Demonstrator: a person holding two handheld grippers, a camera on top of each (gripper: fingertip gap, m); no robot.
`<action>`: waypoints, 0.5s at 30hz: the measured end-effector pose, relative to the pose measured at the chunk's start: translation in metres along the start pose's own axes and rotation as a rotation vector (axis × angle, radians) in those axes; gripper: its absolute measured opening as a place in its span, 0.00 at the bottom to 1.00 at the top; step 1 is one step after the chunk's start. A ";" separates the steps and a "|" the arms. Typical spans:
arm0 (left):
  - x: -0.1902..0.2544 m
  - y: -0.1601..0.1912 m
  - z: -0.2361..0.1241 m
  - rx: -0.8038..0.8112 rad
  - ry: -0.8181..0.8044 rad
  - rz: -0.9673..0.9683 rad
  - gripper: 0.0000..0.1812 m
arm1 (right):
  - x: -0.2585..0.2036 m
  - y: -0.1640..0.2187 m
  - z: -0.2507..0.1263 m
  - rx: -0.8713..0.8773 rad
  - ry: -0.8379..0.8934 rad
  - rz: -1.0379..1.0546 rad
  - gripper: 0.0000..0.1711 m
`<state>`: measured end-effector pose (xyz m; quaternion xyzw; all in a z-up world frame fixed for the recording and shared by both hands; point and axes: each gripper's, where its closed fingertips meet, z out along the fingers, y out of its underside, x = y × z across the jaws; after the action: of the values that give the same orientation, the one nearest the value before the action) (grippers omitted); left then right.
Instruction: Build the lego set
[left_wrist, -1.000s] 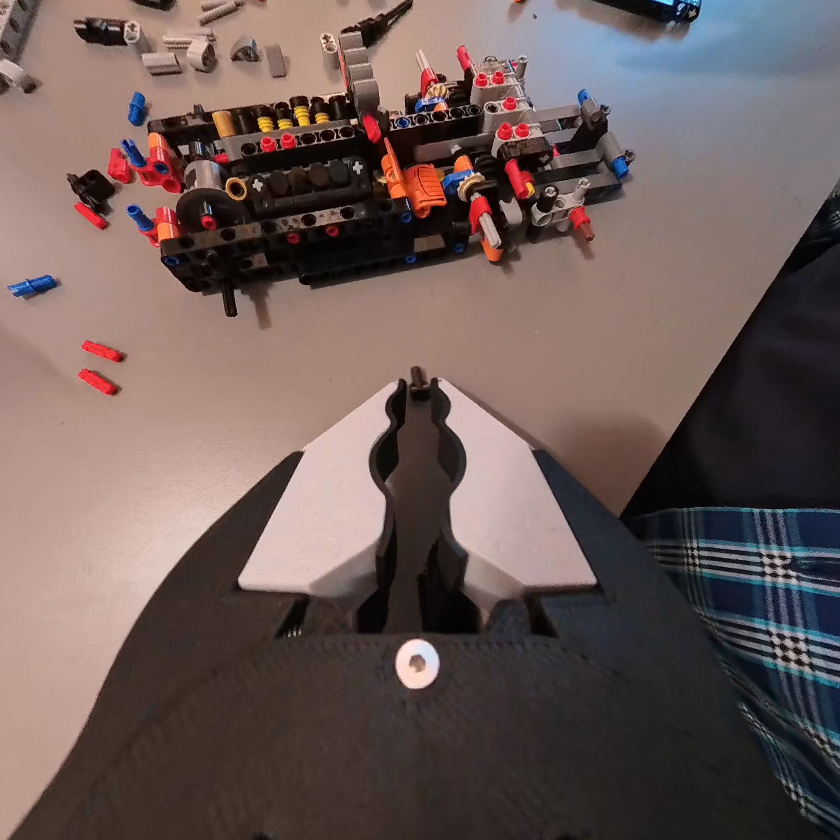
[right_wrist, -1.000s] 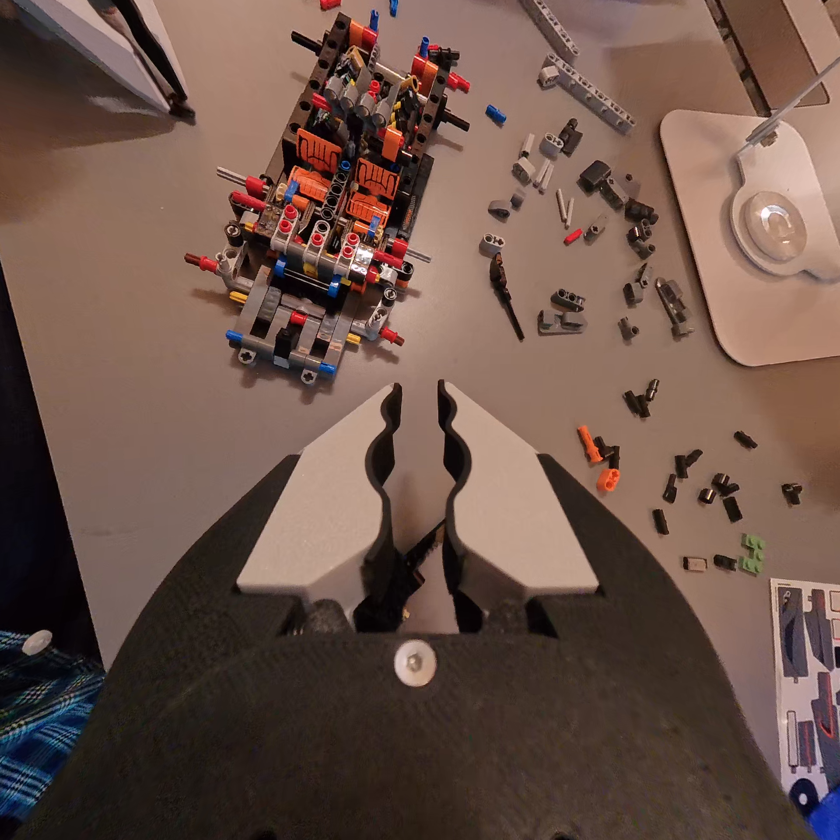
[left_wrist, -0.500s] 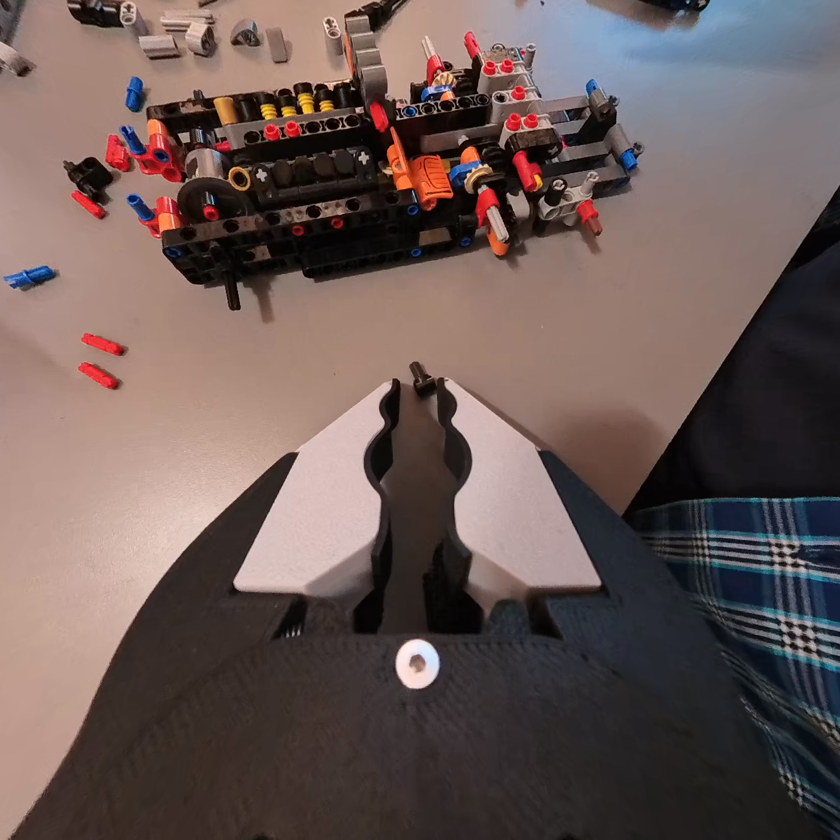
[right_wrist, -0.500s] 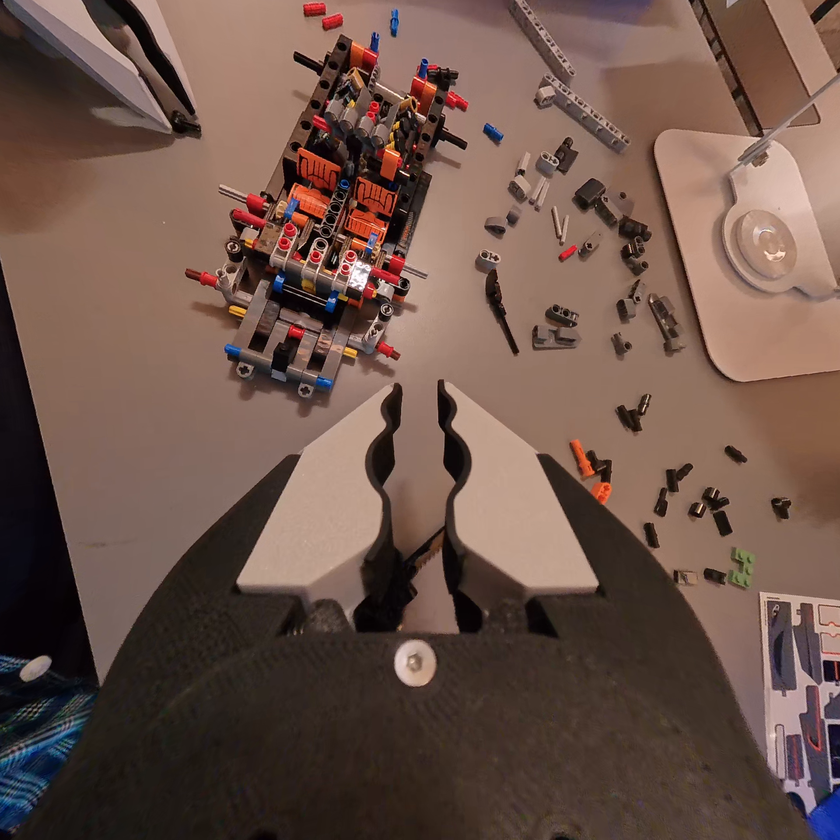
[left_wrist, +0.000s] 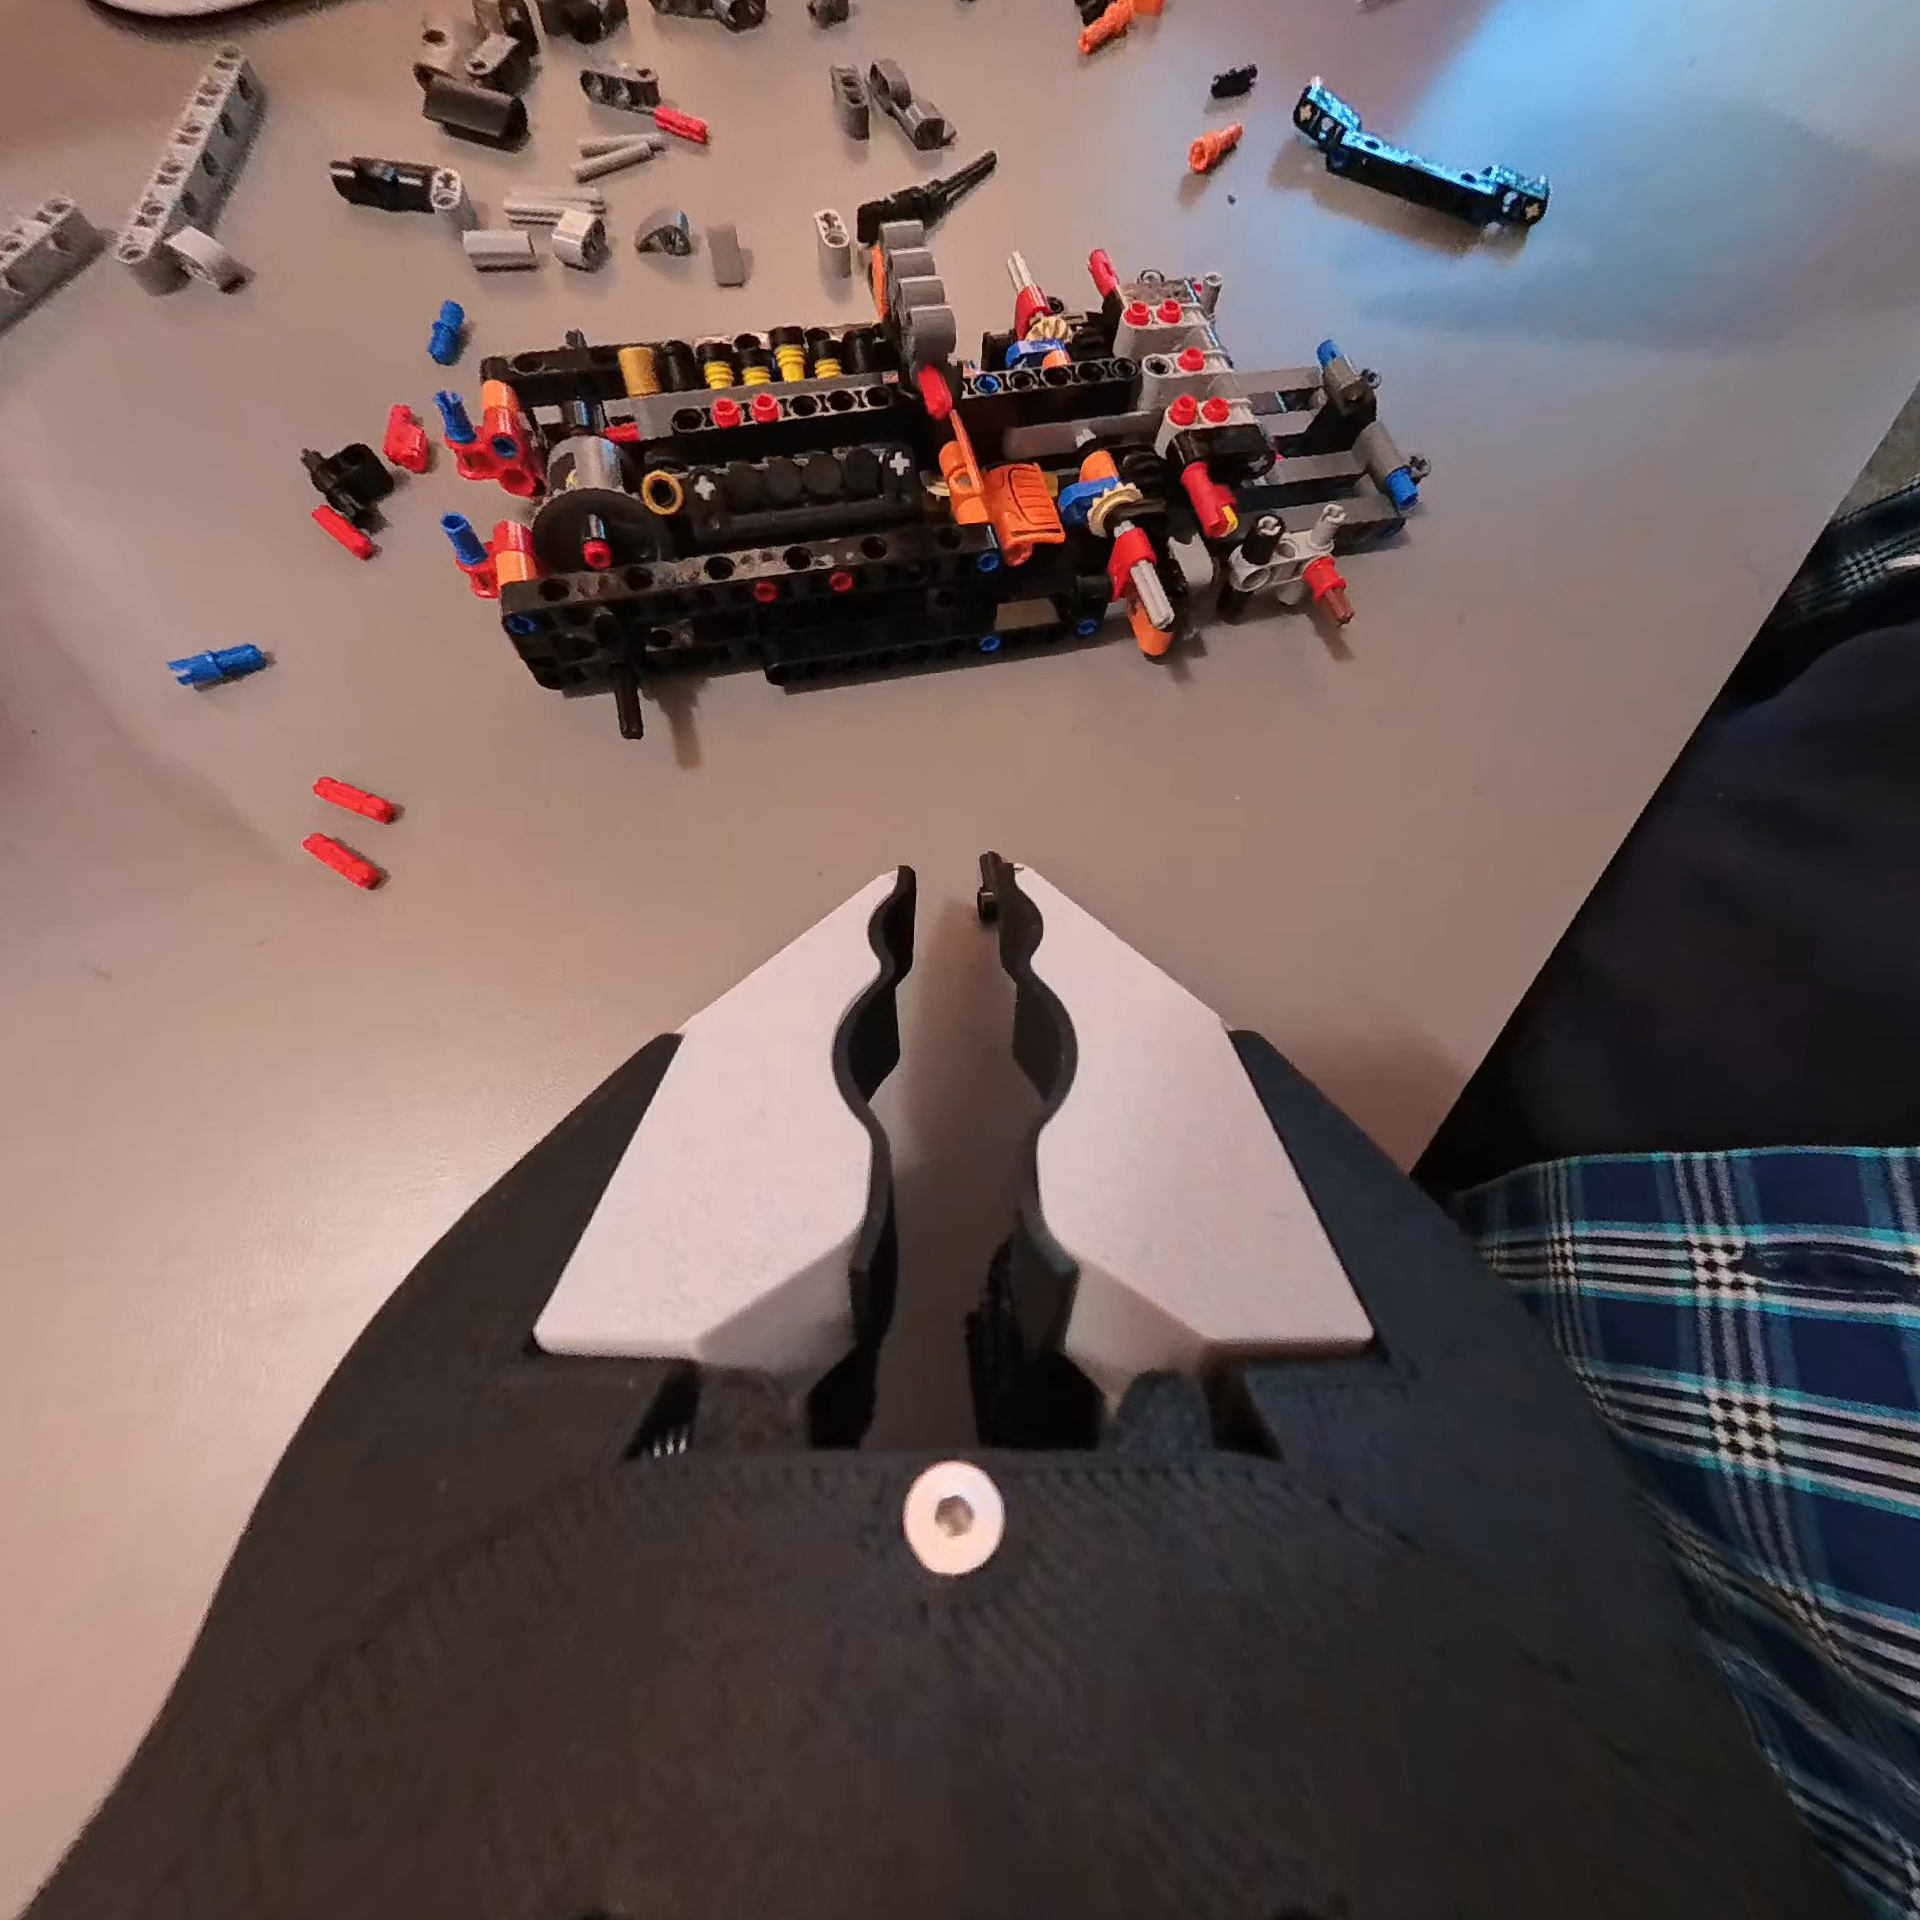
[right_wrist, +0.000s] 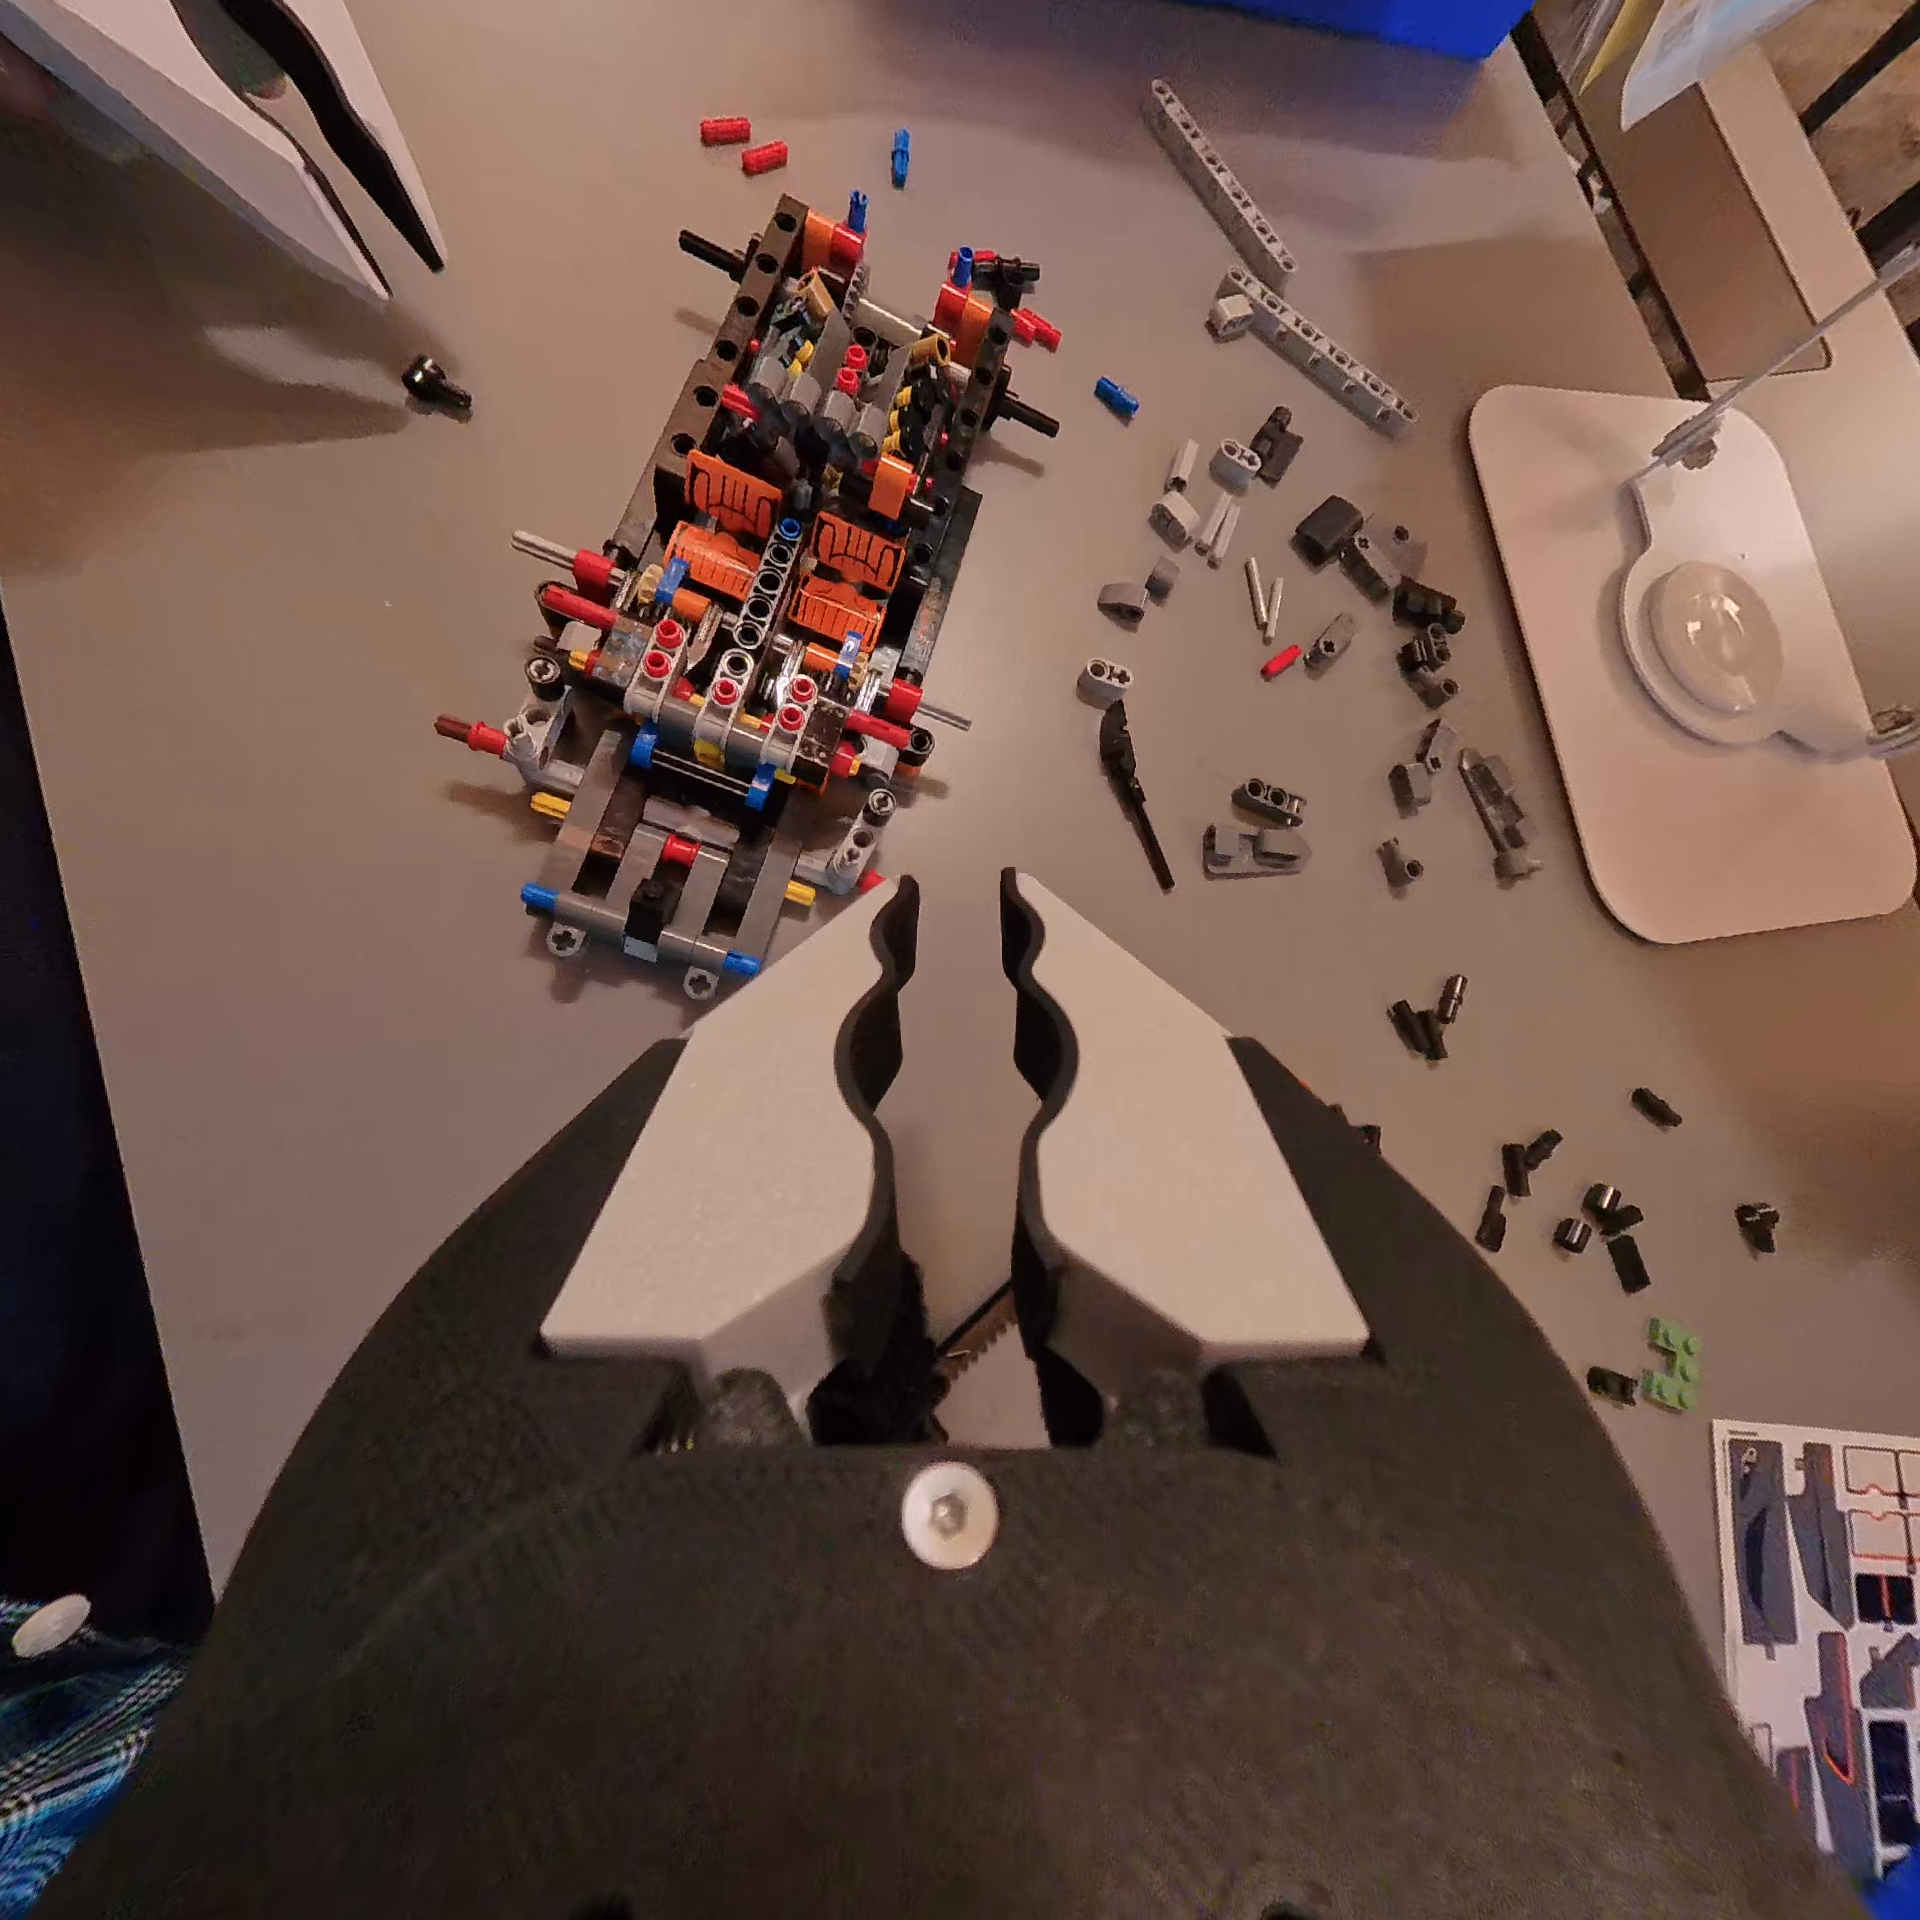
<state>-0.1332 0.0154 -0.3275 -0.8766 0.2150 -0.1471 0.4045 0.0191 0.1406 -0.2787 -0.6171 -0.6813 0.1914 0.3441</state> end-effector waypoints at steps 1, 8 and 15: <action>0.000 -0.001 -0.001 0.005 0.002 -0.003 0.08 | -0.001 -0.001 0.001 0.002 0.000 0.001 0.08; -0.001 -0.004 -0.004 0.033 0.012 -0.013 0.06 | -0.003 -0.005 0.005 0.006 -0.003 0.004 0.08; -0.002 -0.005 -0.005 0.045 0.014 -0.022 0.05 | -0.002 -0.006 0.007 0.009 0.000 0.006 0.09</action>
<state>-0.1357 0.0163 -0.3205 -0.8686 0.2049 -0.1622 0.4211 0.0102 0.1386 -0.2796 -0.6176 -0.6786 0.1953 0.3463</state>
